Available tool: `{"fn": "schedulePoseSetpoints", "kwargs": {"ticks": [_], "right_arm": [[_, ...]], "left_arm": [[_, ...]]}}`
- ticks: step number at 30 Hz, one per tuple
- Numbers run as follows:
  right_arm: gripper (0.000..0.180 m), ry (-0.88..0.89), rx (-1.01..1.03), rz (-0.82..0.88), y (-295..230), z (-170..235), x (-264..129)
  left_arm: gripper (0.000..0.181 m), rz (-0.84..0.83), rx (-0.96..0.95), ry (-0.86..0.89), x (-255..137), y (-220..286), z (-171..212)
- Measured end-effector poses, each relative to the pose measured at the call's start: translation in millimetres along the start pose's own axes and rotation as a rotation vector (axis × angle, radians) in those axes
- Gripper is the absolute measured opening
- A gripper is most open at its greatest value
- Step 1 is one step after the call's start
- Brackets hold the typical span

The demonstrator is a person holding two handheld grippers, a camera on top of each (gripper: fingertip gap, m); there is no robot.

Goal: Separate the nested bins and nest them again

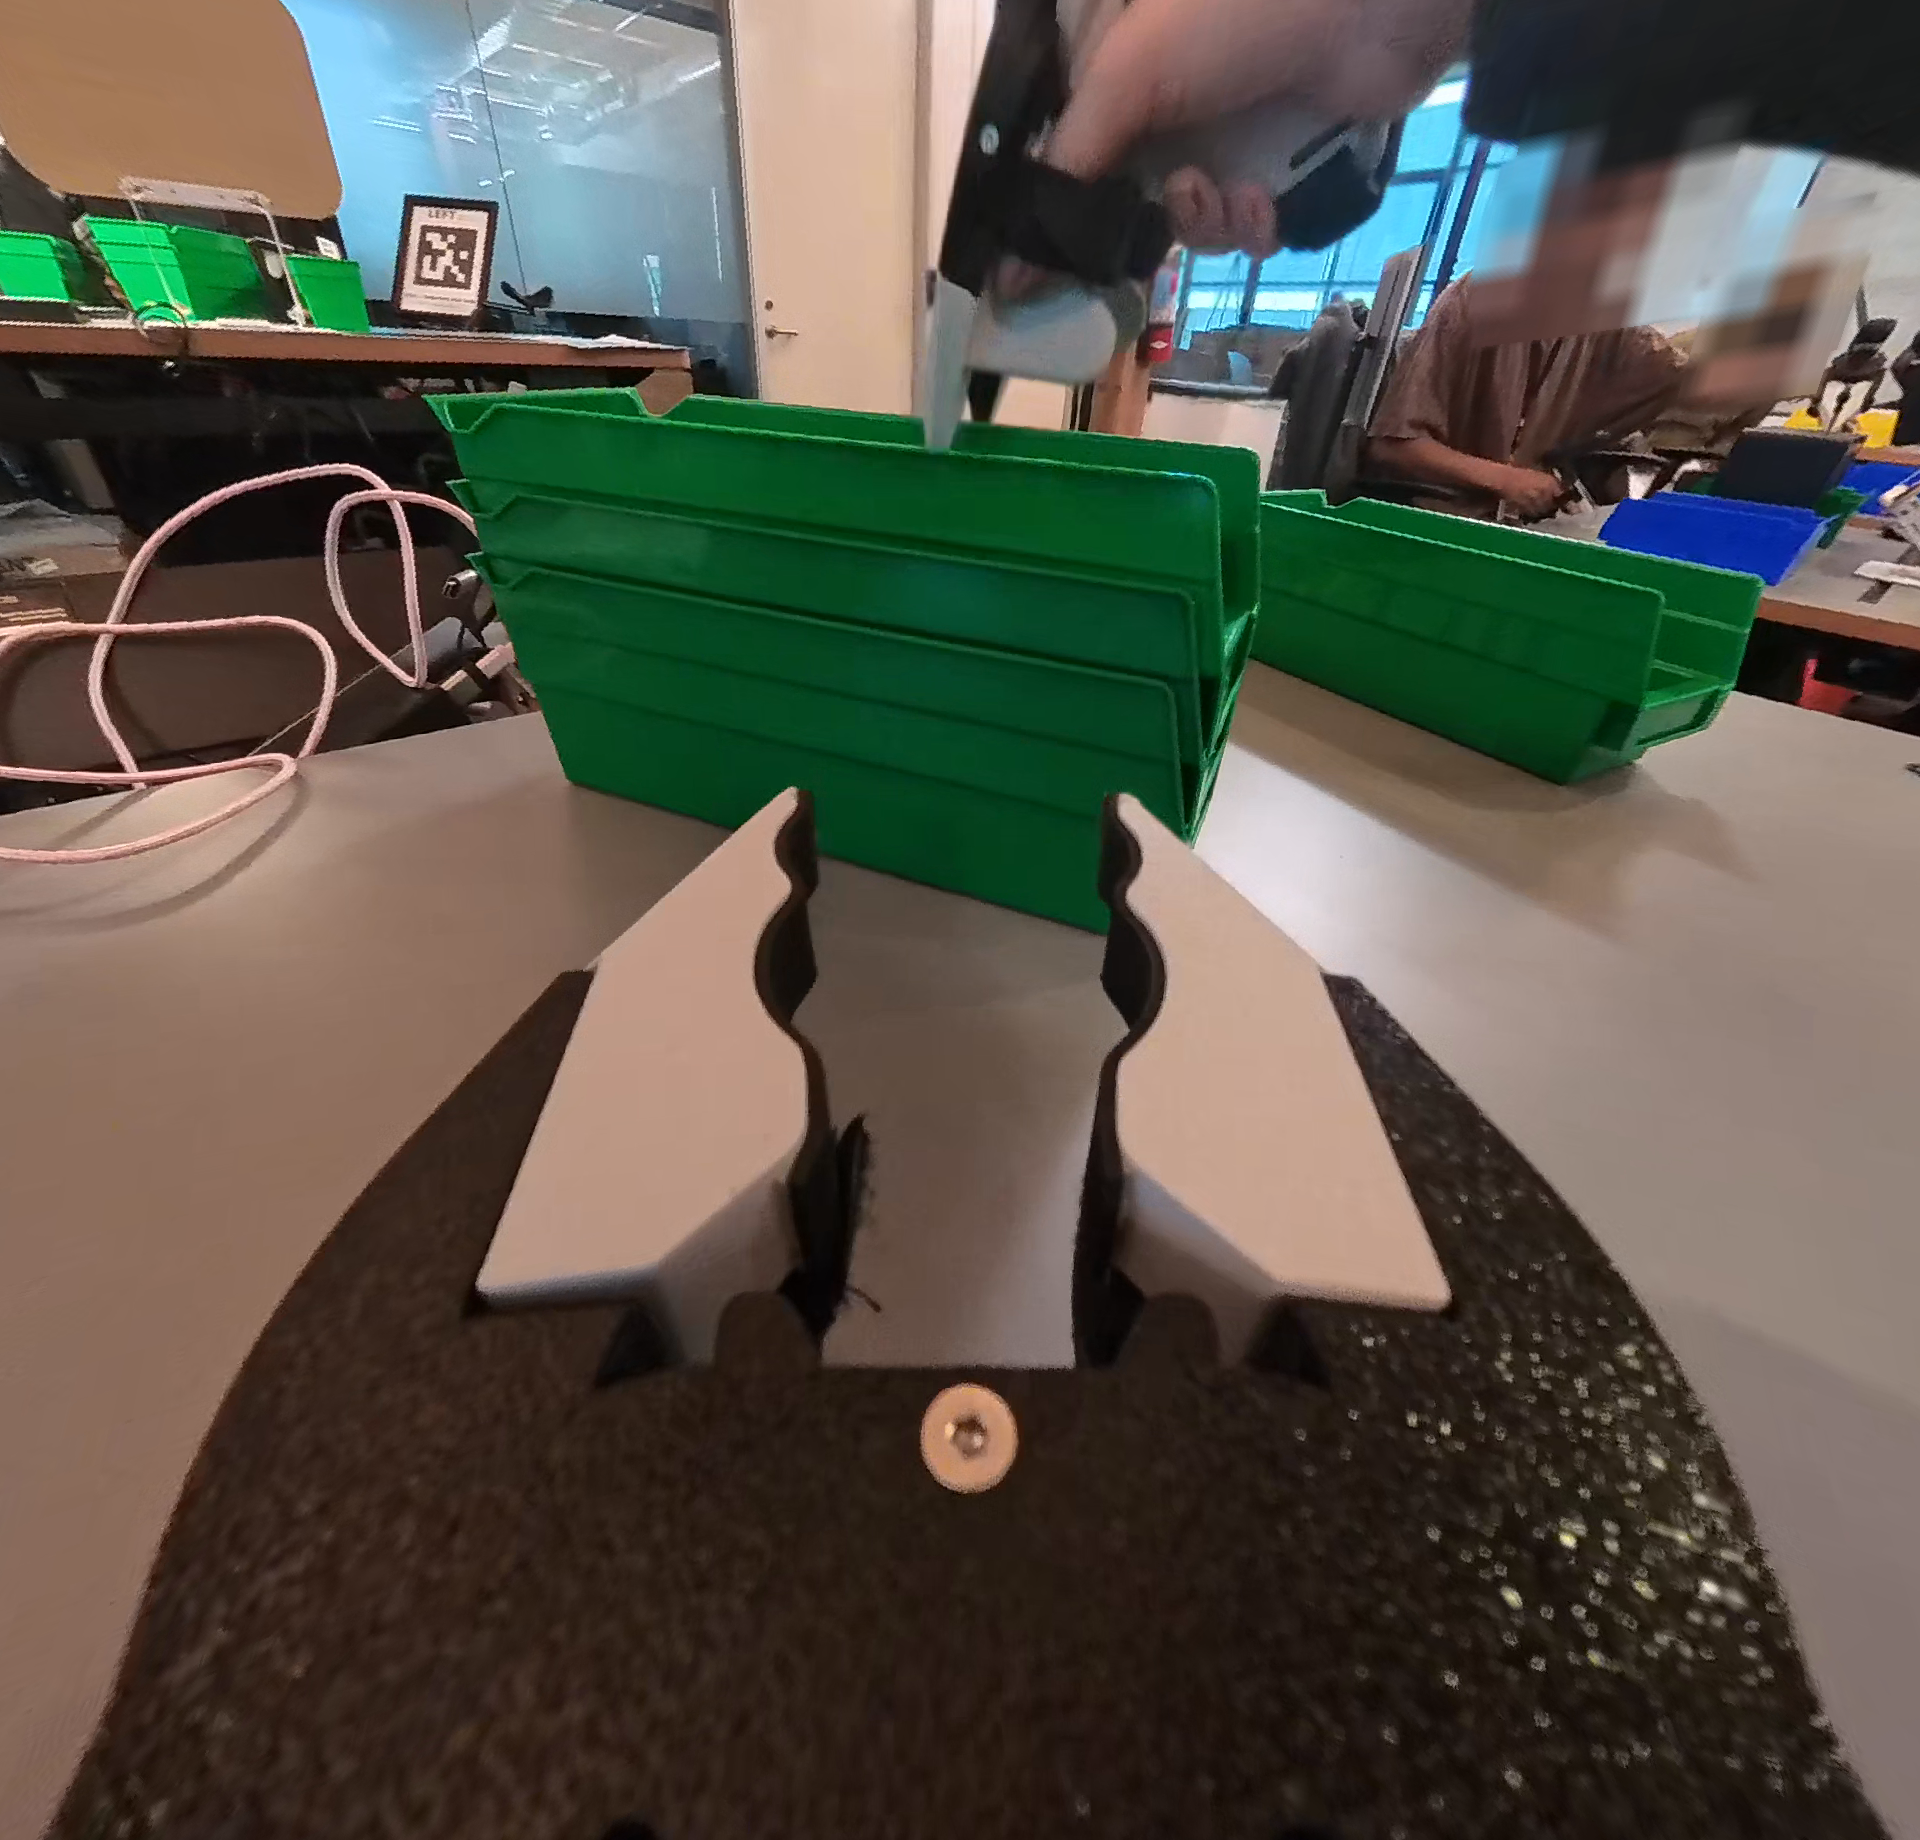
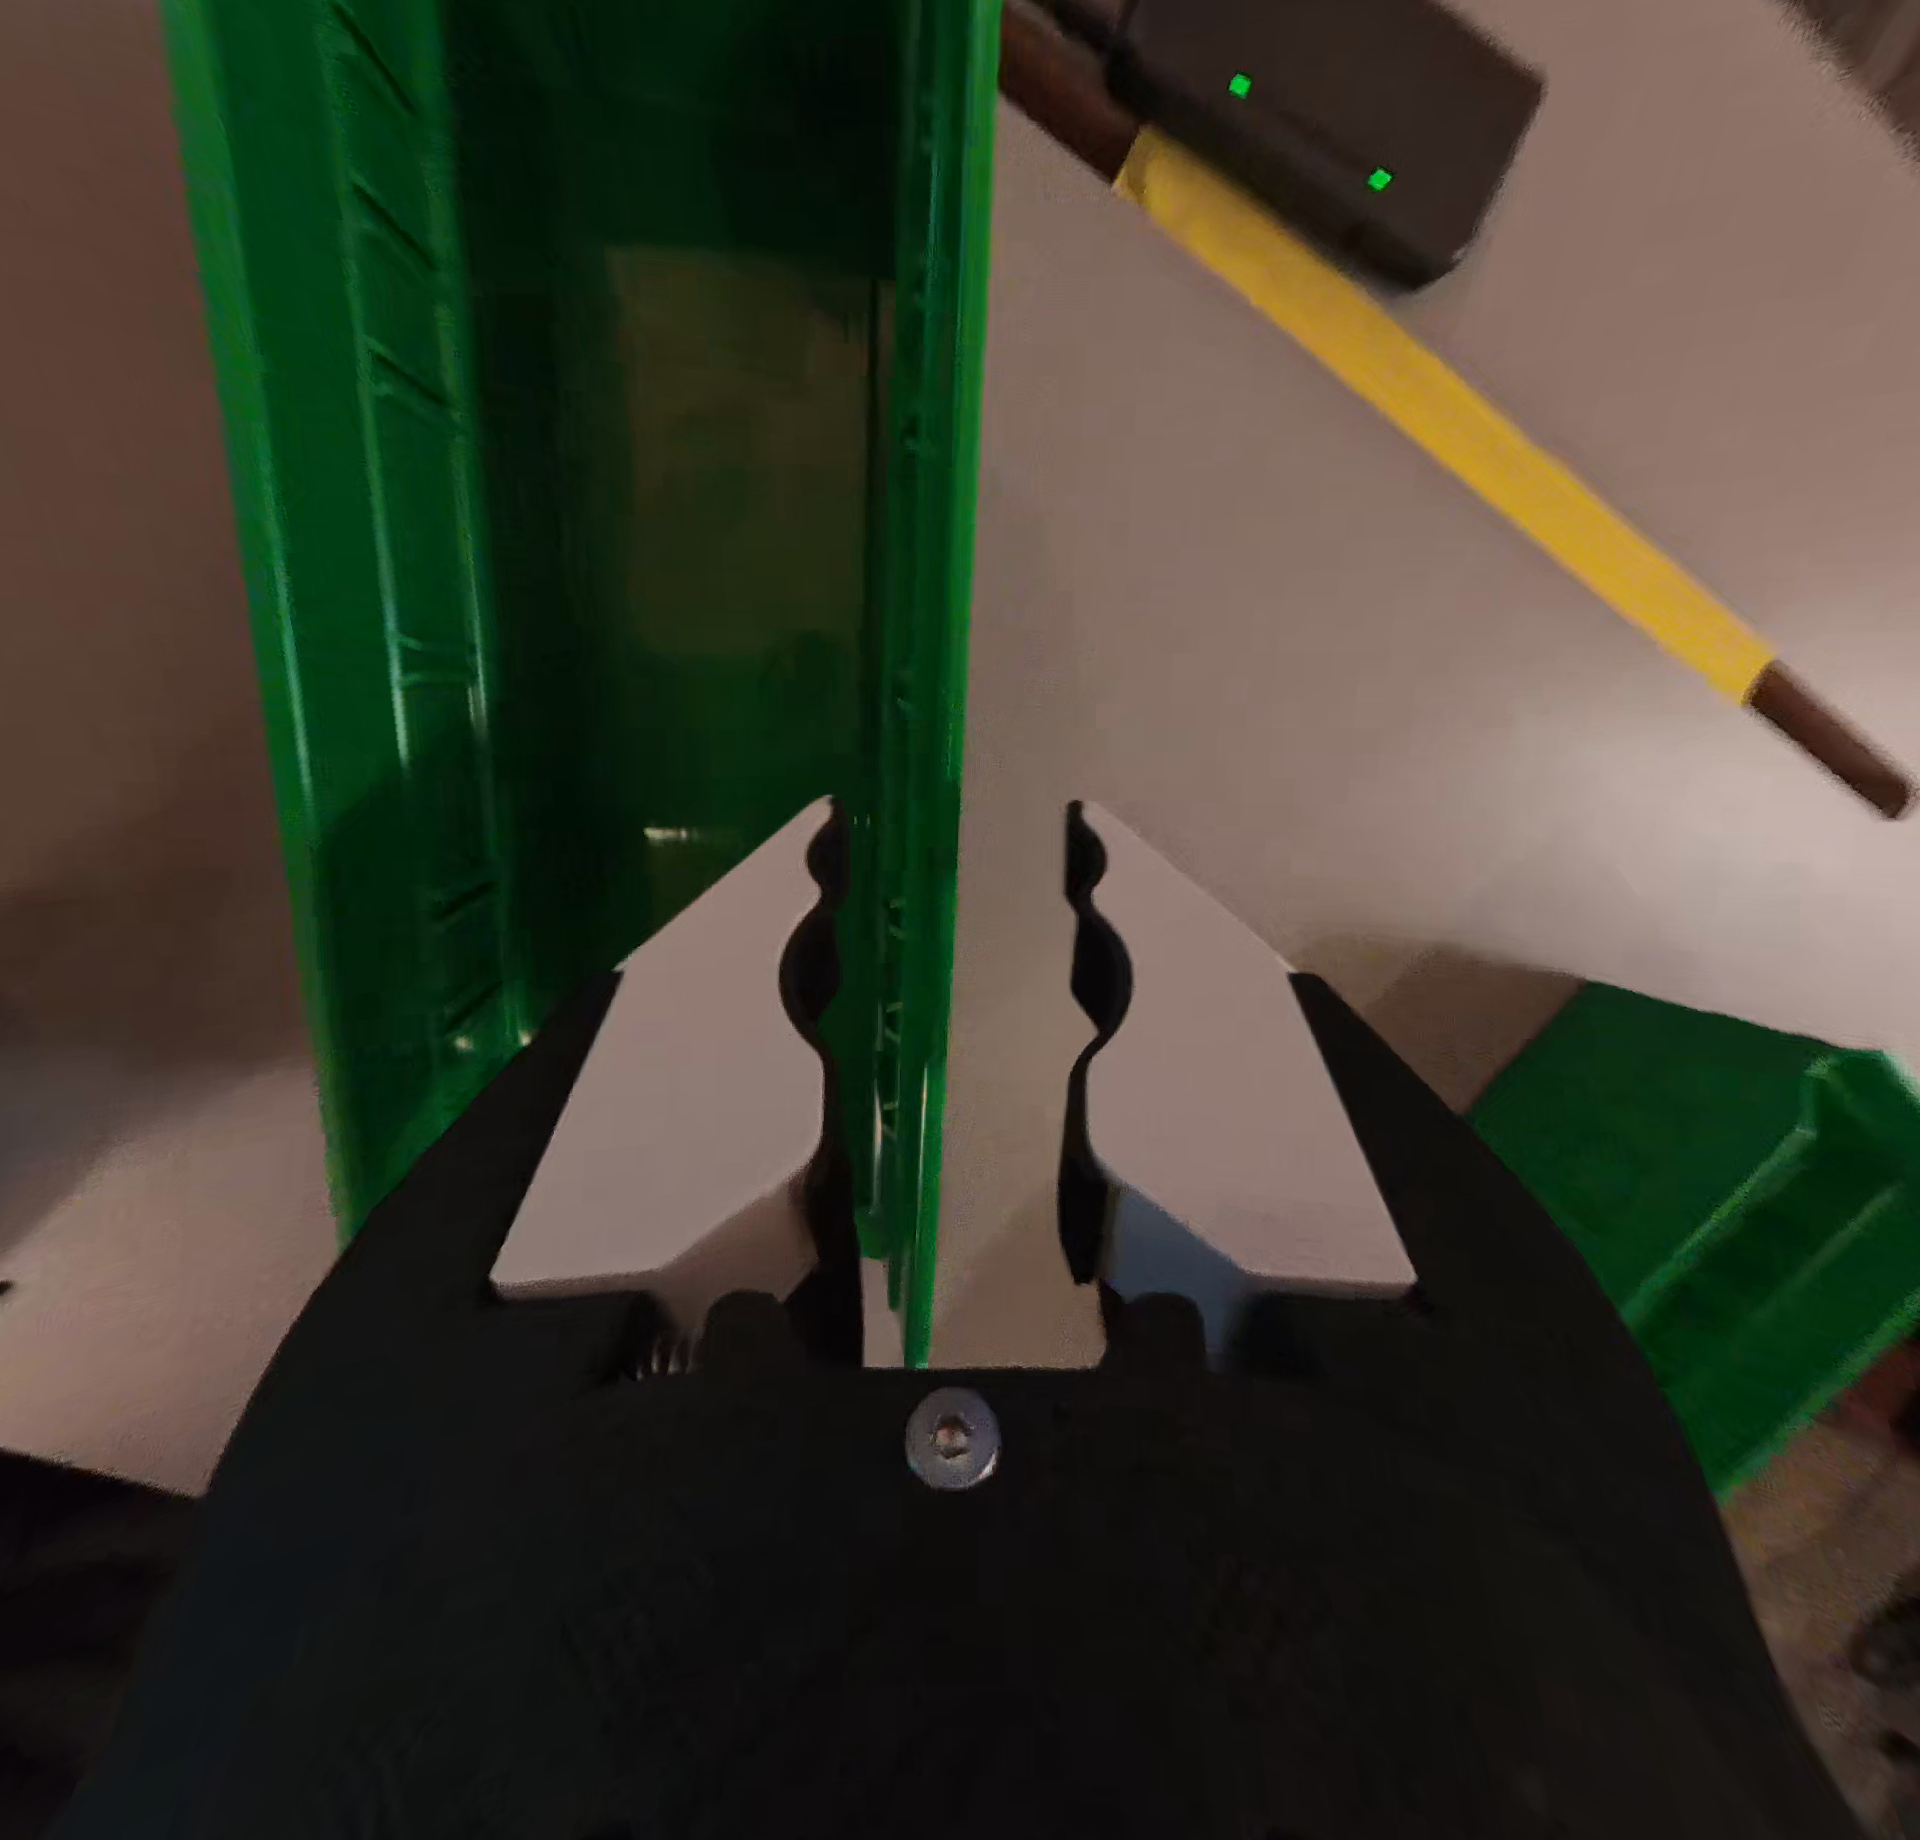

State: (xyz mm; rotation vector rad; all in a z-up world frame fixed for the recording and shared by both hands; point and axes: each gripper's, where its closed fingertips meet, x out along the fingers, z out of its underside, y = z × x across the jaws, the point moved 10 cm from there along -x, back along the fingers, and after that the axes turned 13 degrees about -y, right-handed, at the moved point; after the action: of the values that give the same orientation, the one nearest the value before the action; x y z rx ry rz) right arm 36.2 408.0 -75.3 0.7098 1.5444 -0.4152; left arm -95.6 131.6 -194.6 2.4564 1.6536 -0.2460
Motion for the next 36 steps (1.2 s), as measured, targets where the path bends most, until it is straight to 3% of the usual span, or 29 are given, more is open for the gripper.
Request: {"fn": "schedulePoseSetpoints", "kwargs": {"ticks": [3, 10, 11, 14, 16, 18, 21, 24, 26, 28, 32, 36], "right_arm": [[0.009, -0.024, -0.013, -0.101, 2, 7, 14], [0.011, -0.097, -0.114, -0.159, -19, 31, 7], [0.016, -0.101, -0.136, -0.187, -22, 34, 5], [0.061, -0.003, -0.183, -0.126, -14, 34, -10], [0.083, 0.117, -0.357, -0.070, -13, 33, -22], [0.089, 0.177, -0.621, -0.033, -20, 43, -30], [0.085, 0.280, -1.012, 0.069, -36, 62, -37], [0.078, 0.332, -1.221, 0.164, -55, 75, -39], [0.066, 0.297, -1.140, 0.170, -61, 68, -38], [0.065, 0.281, -0.922, 0.160, -58, 48, -39], [0.062, 0.237, -0.592, -0.241, -68, 21, -41], [0.056, 0.160, -0.375, -0.310, -74, -2, -29]], "left_arm": [[0.053, 0.011, 0.009, 0.002, 1, 0, 1], [0.055, 0.060, 0.049, 0.011, 4, 11, 4], [0.055, 0.063, 0.055, 0.014, 4, 13, 4], [0.056, 0.063, 0.060, 0.027, 4, 15, 4], [0.056, 0.062, 0.048, 0.043, 2, 14, 4], [0.056, 0.060, 0.032, 0.061, -2, 11, 3], [0.057, 0.066, 0.014, 0.080, -6, 7, 2], [0.058, 0.063, 0.022, 0.081, -7, 7, 0], [0.058, 0.032, 0.050, 0.071, -6, 8, -1], [0.058, 0.003, 0.088, 0.064, -2, 11, -2], [0.071, 0.064, 0.100, -0.015, 16, 21, -6], [0.084, 0.144, 0.062, -0.052, 30, 32, -9]]}}
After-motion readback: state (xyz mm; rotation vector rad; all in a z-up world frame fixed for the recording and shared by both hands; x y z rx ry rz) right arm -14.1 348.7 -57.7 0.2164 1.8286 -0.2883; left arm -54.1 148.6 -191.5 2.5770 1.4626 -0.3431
